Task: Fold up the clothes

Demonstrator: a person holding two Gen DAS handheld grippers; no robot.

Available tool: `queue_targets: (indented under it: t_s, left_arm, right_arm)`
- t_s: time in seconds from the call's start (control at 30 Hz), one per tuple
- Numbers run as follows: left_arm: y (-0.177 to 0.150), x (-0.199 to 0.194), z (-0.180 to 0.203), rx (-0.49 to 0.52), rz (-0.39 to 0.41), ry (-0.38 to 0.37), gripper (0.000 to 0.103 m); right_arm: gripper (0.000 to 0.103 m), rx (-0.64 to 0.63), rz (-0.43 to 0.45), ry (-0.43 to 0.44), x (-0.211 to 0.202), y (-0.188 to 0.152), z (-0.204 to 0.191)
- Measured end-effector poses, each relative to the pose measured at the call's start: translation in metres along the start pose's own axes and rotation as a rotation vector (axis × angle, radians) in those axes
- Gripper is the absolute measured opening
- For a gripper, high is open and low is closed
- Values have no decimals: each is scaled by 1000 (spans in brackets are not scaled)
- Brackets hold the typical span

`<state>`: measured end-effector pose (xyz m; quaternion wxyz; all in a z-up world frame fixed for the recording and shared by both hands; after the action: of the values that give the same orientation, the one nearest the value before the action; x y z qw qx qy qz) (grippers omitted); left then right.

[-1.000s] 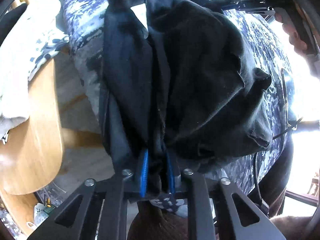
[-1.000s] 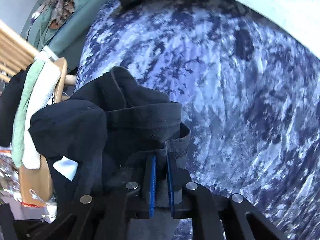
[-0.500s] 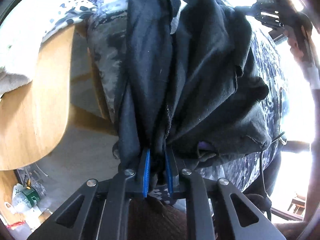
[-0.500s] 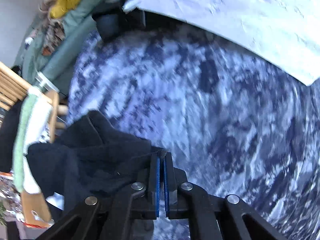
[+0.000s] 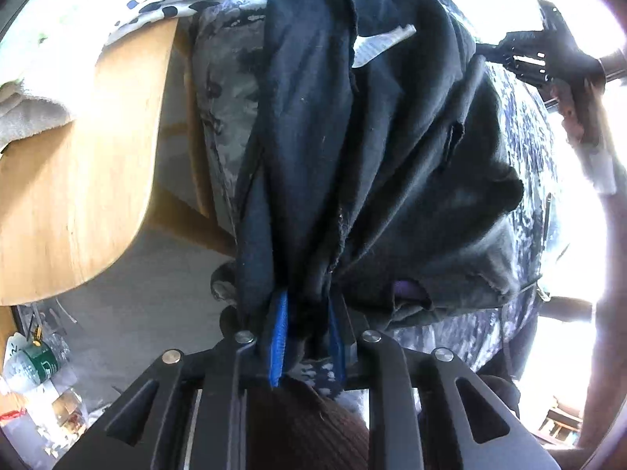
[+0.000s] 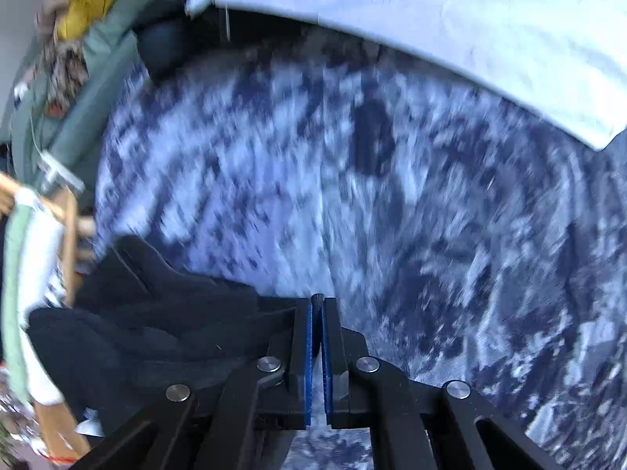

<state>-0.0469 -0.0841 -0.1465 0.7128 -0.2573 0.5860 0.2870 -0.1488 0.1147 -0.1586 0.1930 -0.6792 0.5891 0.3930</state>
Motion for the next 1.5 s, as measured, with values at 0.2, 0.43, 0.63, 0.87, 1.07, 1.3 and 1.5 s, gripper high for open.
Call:
queue_targets:
  t_s: [0.2, 0.43, 0.63, 0.87, 1.07, 1.3, 1.5]
  left_arm:
    - [30, -56, -3, 18, 51, -6, 37]
    - [140, -100, 24, 52, 120, 81, 59]
    - [200, -56, 41, -95, -26, 137, 56]
    - [208, -12, 19, -247, -155, 126, 44]
    - [193, -30, 3, -259, -100, 65, 7]
    - [192, -84, -16, -256, 104, 148, 6]
    - [205, -48, -39, -409, 22, 133, 6]
  right_arm:
    - [36, -130, 47, -57, -39, 10, -19]
    - [36, -259, -43, 8, -45, 2, -69]
    - [36, -325, -160, -40, -4, -18, -93]
    - [6, -333, -200, -76, 9, -28, -83]
    - [3, -314, -160, 25, -8, -31, -91]
    - [3, -330, 20, 140, -51, -7, -114]
    - [3, -259, -16, 85, -14, 2, -101]
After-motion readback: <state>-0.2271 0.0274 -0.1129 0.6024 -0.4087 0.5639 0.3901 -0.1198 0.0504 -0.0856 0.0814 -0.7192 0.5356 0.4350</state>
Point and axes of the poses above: each gripper's, at about its wrist camera, not at the fingertips, and x roughly the way its jaws point, z to its right, y to its top, the point moved 9 cm from there along x, roughly the way its jaws point, and after that the axes turned 13 degrees about y, right-handed, at the moved point
